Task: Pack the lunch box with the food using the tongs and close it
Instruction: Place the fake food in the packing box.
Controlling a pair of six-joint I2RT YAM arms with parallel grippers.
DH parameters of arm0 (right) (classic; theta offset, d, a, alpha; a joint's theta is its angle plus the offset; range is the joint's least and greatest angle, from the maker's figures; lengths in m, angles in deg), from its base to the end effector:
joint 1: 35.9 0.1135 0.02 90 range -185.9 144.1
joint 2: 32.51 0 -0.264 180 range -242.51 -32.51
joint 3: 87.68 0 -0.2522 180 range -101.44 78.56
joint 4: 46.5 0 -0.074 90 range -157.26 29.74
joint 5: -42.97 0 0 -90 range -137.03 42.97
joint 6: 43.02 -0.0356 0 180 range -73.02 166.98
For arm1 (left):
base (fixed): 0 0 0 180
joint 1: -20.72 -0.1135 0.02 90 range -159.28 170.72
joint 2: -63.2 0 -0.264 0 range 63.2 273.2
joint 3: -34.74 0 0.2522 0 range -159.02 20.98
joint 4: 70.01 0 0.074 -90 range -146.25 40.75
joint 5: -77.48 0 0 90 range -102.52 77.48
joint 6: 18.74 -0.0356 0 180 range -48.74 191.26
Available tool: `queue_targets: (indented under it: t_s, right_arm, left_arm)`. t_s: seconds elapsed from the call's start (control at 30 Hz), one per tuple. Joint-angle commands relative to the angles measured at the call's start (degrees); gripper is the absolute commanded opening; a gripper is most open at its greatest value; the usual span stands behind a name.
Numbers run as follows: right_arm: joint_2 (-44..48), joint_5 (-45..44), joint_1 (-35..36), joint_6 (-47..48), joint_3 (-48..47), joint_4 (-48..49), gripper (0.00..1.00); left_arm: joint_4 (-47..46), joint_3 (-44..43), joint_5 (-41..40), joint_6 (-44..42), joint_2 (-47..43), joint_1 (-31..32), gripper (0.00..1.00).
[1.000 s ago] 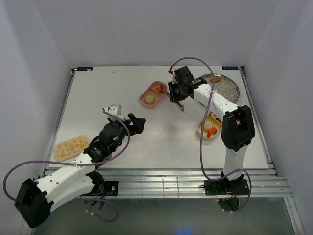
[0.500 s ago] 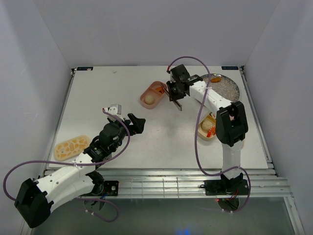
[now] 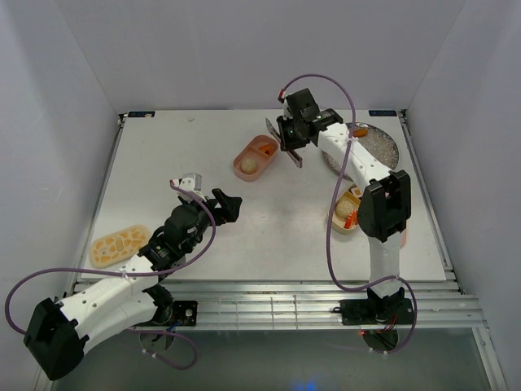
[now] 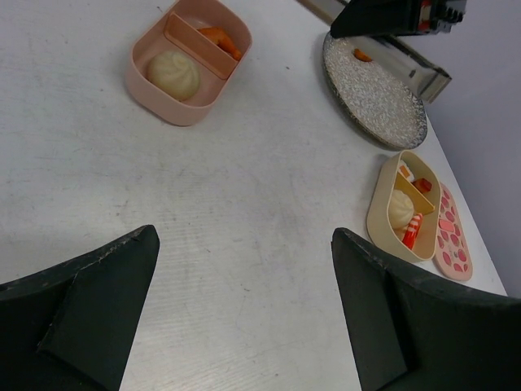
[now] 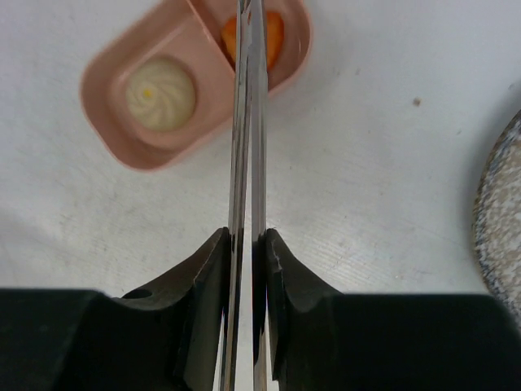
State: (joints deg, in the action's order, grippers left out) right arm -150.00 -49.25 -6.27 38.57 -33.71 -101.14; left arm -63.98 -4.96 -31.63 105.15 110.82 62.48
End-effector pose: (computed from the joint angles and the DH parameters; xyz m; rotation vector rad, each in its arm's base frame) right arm 0.4068 0.2298 0.3062 -0.4220 2.3541 0.2703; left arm 0.1542 -0.1221 0.2478 -0.1148 1.8432 -0.6346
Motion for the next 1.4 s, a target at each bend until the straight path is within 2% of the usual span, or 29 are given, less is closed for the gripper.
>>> queue_targets:
  t_s: [0.0,0.33,0.53,0.93,1.37]
  right_arm:
    - [1.1,0.8,-0.4,1.2,-3.8,-1.9,0.28]
    - [6.4,4.4,-0.3,0.9,4.9,-1.7,0.3]
    - [6.3,5.2,-0.2,0.8,4.8,-3.3,0.31]
    - [7.9,4.9,0.1,-0.4,9.6,-0.8,0.33]
    - [7.3,5.4,0.3,-0.5,9.9,-0.2,0.36]
  left_arm:
    - [0.4,0.2,-0.7,-0.1,-1.6,0.3,0.98]
    - [0.3,0.3,-0.2,-0.1,-1.7,0.2,0.98]
    - [0.3,0.4,-0.2,0.0,-2.0,0.2,0.98]
    - [0.3,0.2,0.1,0.2,-1.3,0.2,0.98]
    - [0.2,0.1,-0.2,0.0,-0.7,0.3,0.98]
